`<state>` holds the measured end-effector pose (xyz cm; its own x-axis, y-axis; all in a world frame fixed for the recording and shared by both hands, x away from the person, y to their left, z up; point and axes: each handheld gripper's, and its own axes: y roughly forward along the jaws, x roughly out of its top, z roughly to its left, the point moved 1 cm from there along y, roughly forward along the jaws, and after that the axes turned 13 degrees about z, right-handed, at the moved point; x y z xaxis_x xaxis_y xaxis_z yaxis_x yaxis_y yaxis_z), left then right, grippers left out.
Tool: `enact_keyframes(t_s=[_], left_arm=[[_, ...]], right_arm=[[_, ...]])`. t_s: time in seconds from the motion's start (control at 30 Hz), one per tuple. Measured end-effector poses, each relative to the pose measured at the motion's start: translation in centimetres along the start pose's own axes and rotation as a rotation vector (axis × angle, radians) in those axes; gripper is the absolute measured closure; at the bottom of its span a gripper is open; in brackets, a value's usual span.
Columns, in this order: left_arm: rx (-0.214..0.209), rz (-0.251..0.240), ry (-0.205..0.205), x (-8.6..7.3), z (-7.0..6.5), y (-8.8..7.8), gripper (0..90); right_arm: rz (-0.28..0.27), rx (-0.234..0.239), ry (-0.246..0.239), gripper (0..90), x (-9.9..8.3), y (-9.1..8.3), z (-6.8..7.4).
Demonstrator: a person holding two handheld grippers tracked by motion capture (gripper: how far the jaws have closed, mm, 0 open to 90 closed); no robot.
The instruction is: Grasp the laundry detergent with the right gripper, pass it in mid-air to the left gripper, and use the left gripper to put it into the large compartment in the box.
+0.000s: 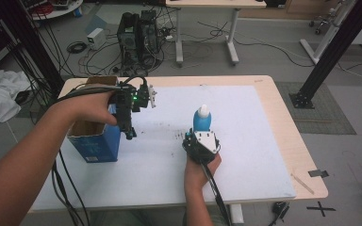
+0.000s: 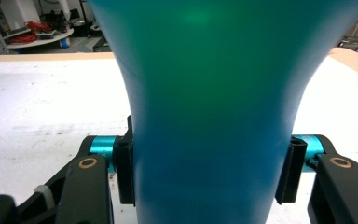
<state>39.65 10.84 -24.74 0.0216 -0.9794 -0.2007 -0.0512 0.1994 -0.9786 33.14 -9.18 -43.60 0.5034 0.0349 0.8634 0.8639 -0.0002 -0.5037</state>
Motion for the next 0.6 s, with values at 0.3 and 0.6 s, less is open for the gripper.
enact_keyframes(t_s=[0.3, 0.6], left_arm=[[0.0, 0.003, 0.003, 0.2, 0.0, 0.1, 5.3], [0.005, -0.008, 0.004, 0.6, 0.0, 0.0, 5.3]], right_arm=[[-0.005, -0.011, 0.04, 44.5, -0.1, -0.1, 0.3], [-0.025, 0.052, 0.016, 46.1, -0.4, -0.4, -0.6]])
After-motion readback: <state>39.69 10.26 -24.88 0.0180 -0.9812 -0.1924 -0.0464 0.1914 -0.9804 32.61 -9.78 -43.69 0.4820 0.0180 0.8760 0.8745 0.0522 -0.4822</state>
